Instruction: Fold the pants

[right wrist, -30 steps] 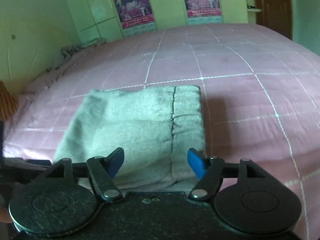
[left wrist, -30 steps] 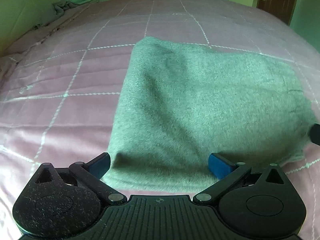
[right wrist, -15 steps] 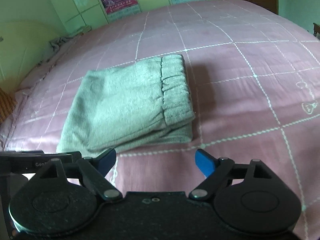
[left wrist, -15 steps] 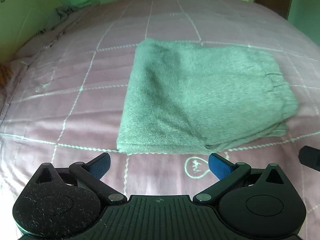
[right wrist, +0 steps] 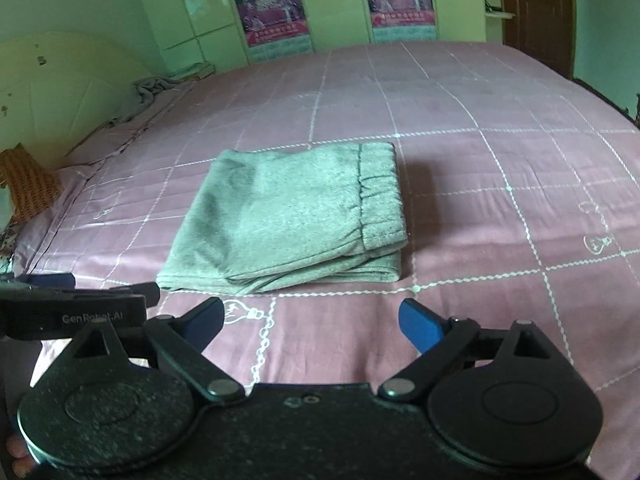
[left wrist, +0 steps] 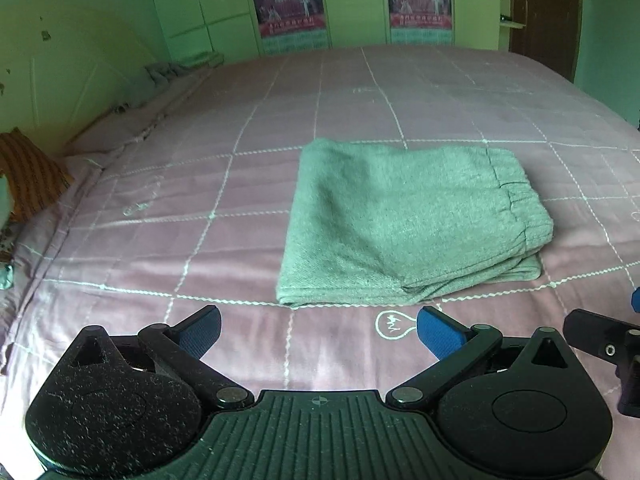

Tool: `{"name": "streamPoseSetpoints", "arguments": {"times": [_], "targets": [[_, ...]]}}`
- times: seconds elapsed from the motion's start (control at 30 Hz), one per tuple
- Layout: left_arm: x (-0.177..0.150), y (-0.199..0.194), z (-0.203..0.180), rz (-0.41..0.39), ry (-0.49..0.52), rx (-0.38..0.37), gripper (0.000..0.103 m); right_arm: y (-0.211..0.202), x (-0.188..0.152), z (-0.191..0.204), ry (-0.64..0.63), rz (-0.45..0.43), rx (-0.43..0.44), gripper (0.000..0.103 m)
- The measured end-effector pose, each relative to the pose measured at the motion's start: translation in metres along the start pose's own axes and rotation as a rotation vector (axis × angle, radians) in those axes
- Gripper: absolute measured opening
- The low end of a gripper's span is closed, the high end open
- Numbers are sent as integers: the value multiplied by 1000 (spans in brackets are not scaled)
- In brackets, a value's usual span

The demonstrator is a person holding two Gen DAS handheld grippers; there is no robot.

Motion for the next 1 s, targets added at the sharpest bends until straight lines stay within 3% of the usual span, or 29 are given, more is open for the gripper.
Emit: {"name": "streamPoseSetpoints", "arguments": {"times": [0.1,0.3,0.57,0.8,1.0], "targets": [[-2,-5,2,25,-38,-73,103,-8,-2,6,-25,-20,-10,94],[-8,-28,16,-50,-180,-115,103,-21,-5,10,-35,-44,-20,95],[-17,-47,14,-56,-78,-15,103,-40,-18,16,-6,-64,-19,95],[-22,-67,12,-59,-59,-38,103,-58,-25,26,-15,-79,-9,95],[-26,-98,12,-155,-74,94,103,-73,-24,26,-42,-112,-57,95]]}}
Point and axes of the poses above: each gripper's, at about its wrist camera, not at the fingertips, and y roughly the way its jaws point, z to its left, x to its top, the point moved 4 cm from there along y, roughly the way its jaws point, and after that the axes turned 1 degree about -z, right-handed, at the moved point
